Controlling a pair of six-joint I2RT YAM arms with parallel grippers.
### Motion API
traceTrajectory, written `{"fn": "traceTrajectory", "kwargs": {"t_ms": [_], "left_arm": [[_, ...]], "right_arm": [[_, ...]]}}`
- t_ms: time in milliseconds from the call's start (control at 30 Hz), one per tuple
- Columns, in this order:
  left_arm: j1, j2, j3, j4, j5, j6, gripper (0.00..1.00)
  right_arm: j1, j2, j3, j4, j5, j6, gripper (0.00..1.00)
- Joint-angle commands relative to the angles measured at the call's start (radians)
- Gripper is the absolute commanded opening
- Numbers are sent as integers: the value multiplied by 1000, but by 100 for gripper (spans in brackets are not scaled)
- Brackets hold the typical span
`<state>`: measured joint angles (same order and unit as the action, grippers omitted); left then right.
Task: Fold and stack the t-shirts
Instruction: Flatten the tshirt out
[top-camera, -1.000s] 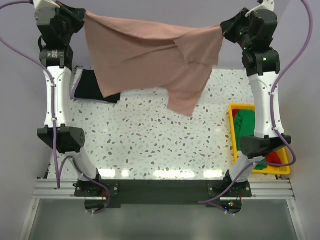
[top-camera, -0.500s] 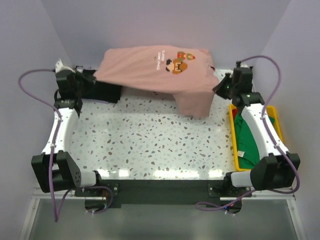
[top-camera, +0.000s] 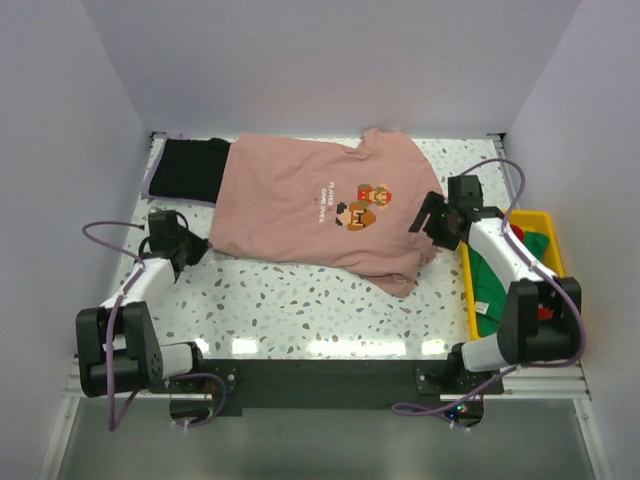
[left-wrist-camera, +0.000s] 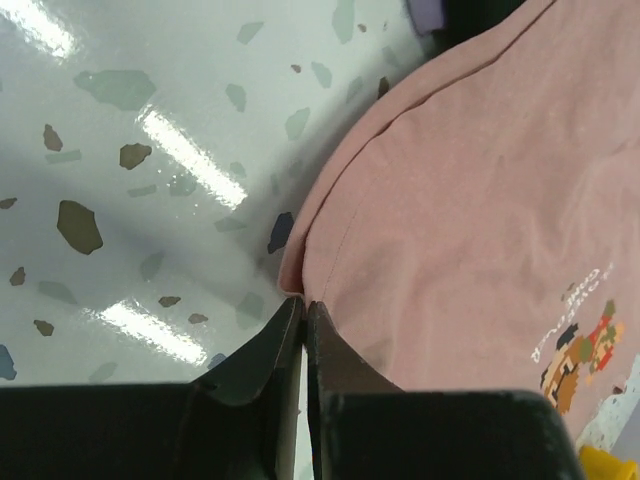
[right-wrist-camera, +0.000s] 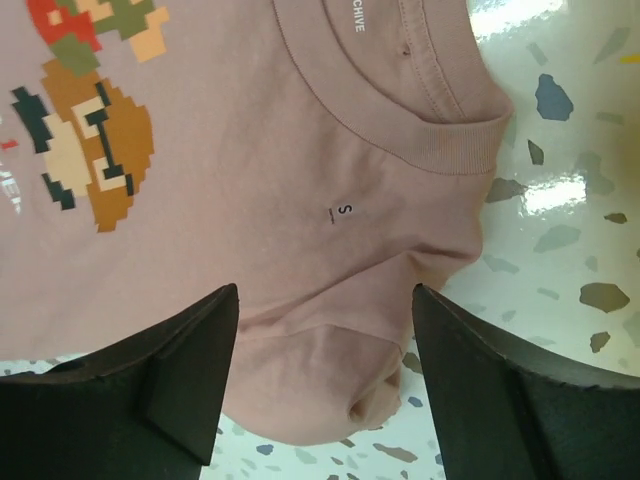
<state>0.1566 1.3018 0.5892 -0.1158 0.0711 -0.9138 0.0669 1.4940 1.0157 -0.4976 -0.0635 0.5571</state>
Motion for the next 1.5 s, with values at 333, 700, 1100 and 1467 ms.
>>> {"fn": "traceTrajectory", "kwargs": {"t_ms": [333,700,1100,1467], "left_arm": [[3,-170,-35,-5,-48,9,12],[3,-164,-52,41,2,12,14],[4,-156,-48,51,10,33,14],[3,-176,-34,-1,-19,46,8]], "right_arm": [[45,-589,-390,-36,27,125,63],[297,-494,-493,31,203,237,56],[320,-327,-445,131,271,195,16],[318,-756,-304,-350,169,118,0]]}}
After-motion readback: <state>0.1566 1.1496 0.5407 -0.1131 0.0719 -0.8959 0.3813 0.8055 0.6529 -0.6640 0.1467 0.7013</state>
